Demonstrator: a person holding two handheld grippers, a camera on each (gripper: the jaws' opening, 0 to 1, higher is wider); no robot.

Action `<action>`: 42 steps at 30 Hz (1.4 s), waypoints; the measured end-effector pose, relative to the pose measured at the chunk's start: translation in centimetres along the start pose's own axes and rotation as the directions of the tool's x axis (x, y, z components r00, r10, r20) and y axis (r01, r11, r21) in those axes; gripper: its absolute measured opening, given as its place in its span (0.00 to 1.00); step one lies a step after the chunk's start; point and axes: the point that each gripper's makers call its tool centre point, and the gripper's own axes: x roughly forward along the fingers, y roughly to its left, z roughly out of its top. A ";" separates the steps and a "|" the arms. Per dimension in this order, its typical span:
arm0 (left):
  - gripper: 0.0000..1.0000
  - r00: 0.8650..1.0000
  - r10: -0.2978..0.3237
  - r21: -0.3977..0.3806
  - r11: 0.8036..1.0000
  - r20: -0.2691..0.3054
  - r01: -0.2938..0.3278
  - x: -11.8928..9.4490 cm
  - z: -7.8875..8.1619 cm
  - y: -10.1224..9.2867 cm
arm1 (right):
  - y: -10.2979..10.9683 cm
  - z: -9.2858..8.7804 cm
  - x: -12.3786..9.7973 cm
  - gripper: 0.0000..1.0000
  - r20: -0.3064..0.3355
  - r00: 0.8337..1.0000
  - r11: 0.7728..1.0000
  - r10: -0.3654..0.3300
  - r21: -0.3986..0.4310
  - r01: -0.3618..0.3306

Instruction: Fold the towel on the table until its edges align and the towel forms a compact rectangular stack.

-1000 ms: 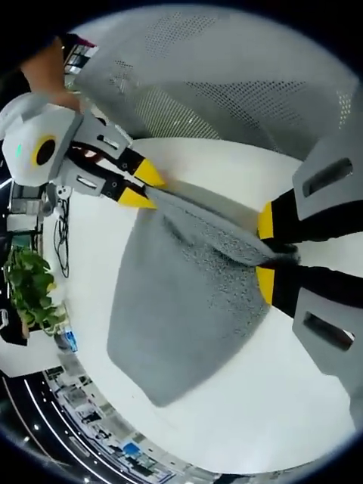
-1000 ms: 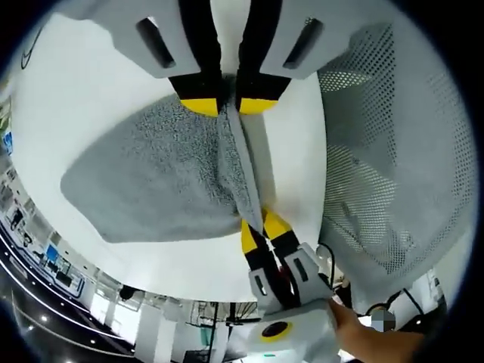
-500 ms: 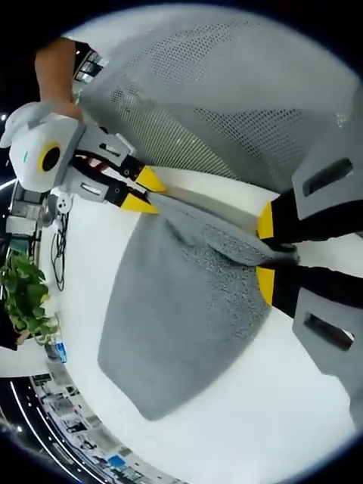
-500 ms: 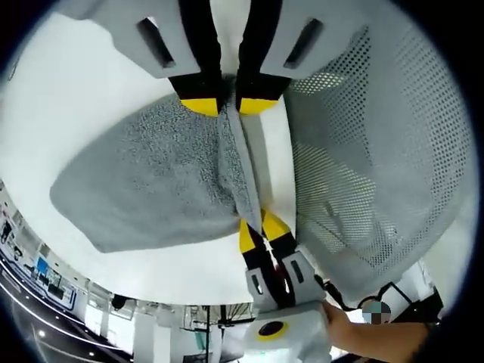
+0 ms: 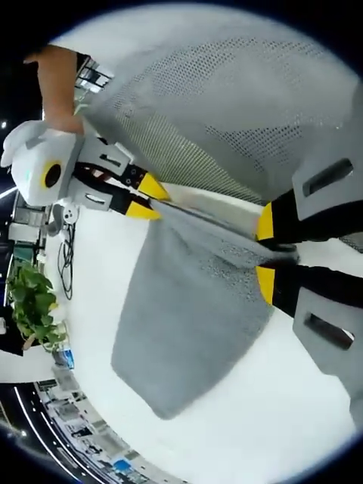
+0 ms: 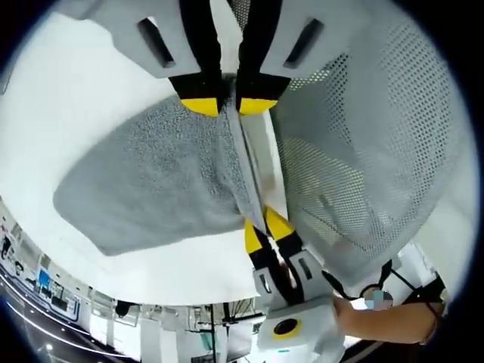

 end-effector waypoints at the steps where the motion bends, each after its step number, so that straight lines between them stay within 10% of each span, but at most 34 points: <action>1: 0.09 0.999 -0.025 -0.032 0.999 -0.024 0.025 -0.3 -0.1 -0.3 | 0.0 0.0 0.0 0.04 0.001 1.000 1.000 0.003 0.004 -0.003; 23: 0.10 0.993 0.034 -0.036 0.999 0.110 -0.030 -5.1 5.7 3.0 | -3.5 6.7 -5.9 0.04 0.158 0.983 0.995 -0.089 0.048 0.083; 42: 0.10 0.955 0.192 -0.033 0.981 0.225 -0.190 -9.2 12.5 8.9 | -9.1 12.6 -10.3 0.04 0.280 0.938 0.975 -0.205 0.146 0.170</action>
